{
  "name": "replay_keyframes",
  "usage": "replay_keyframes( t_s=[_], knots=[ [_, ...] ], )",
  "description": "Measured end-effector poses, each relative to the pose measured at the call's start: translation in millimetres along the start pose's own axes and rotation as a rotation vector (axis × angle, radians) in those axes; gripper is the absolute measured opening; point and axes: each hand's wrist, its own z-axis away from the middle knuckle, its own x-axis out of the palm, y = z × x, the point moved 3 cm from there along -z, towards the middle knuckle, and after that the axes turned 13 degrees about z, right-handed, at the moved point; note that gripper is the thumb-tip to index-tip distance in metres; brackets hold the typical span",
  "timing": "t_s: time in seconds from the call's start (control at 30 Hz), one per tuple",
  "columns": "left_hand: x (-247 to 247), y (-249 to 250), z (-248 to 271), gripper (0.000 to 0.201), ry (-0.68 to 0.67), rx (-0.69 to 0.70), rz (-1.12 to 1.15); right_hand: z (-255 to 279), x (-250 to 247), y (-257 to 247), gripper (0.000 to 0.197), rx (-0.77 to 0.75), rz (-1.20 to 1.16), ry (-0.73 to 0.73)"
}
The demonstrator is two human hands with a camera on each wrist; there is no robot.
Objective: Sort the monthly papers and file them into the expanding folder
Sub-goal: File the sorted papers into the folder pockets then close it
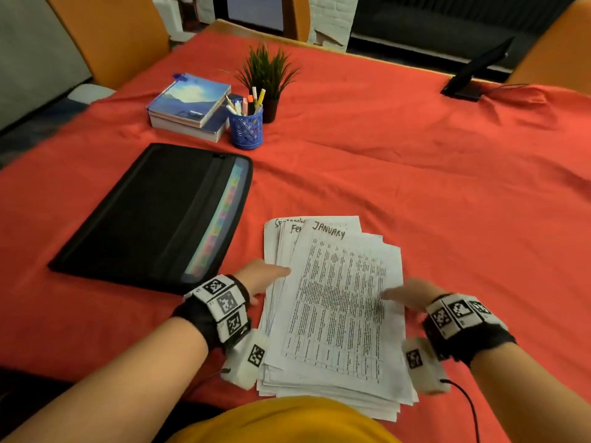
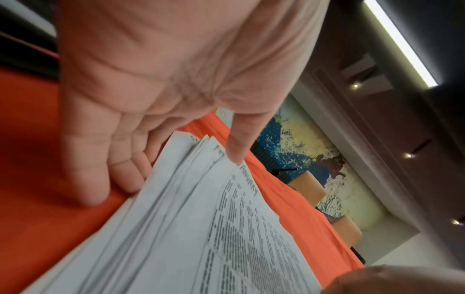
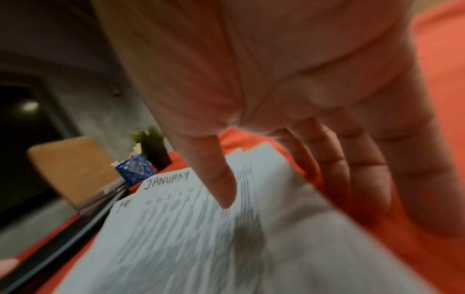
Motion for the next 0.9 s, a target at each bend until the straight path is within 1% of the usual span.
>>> replay_keyframes(
  t_s=[0.03, 0.07, 0.17, 0.23, 0.3, 0.33, 0.37, 0.43, 0.5, 0.57, 0.63, 0.7, 0.73, 0.77, 0.8, 0.87, 0.9],
  knots=[
    [5, -1, 1, 0.062, 0.003, -0.010, 0.036, 3, 10, 4, 0.034, -0.004, -0.060, -0.057],
    [10, -1, 2, 0.061, 0.004, -0.007, 0.046, 7, 18, 5, 0.034, -0.008, -0.133, -0.079],
    [20, 2, -5, 0.055, 0.006, 0.064, -0.025, 12, 26, 2, 0.029, -0.049, -0.224, -0.027],
    [25, 2, -17, 0.051, 0.022, 0.120, -0.055, 14, 27, -1, 0.026, -0.077, -0.332, -0.017],
    [32, 1, -22, 0.042, 0.073, 0.175, -0.066, 12, 28, 0, 0.031, -0.091, -0.492, -0.007],
    [36, 0, -24, 0.038, 0.112, 0.203, -0.054, 11, 30, 0, 0.030, -0.095, -0.571, -0.008],
    [39, 1, -24, 0.035, 0.141, 0.237, -0.015, 11, 31, 1, 0.026, -0.096, -0.652, -0.005],
    [41, 5, -17, 0.034, 0.152, 0.331, 0.112, 6, 32, 9, 0.026, -0.079, -0.780, 0.007],
    [38, 20, -2, 0.032, 0.104, 0.468, 0.201, 6, 25, 17, 0.031, -0.122, -0.966, 0.041],
    [30, 45, 18, 0.026, -0.003, 0.599, 0.322, 15, 6, 21, 0.031, -0.256, -1.182, 0.113],
    [21, 76, 45, 0.030, -0.152, 0.718, 0.414, 30, -22, 20, 0.041, -0.461, -1.362, 0.185],
    [12, 105, 68, 0.035, -0.244, 0.820, 0.420, 50, -52, 14, 0.054, -0.691, -1.436, 0.251],
    [8, 117, 76, 0.033, -0.257, 0.868, 0.407, 58, -65, 12, 0.058, -0.748, -1.425, 0.303],
    [4, 127, 82, 0.028, -0.257, 0.908, 0.398, 68, -77, 10, 0.058, -0.770, -1.400, 0.372],
    [2, 136, 90, 0.024, -0.252, 0.939, 0.400, 74, -87, 10, 0.052, -0.773, -1.376, 0.447],
    [-1, 148, 97, 0.024, -0.227, 0.988, 0.424, 85, -101, 8, 0.037, -0.757, -1.347, 0.589],
    [1, 151, 101, 0.025, -0.204, 1.010, 0.424, 88, -103, 5, 0.033, -0.748, -1.338, 0.645]
  ],
)
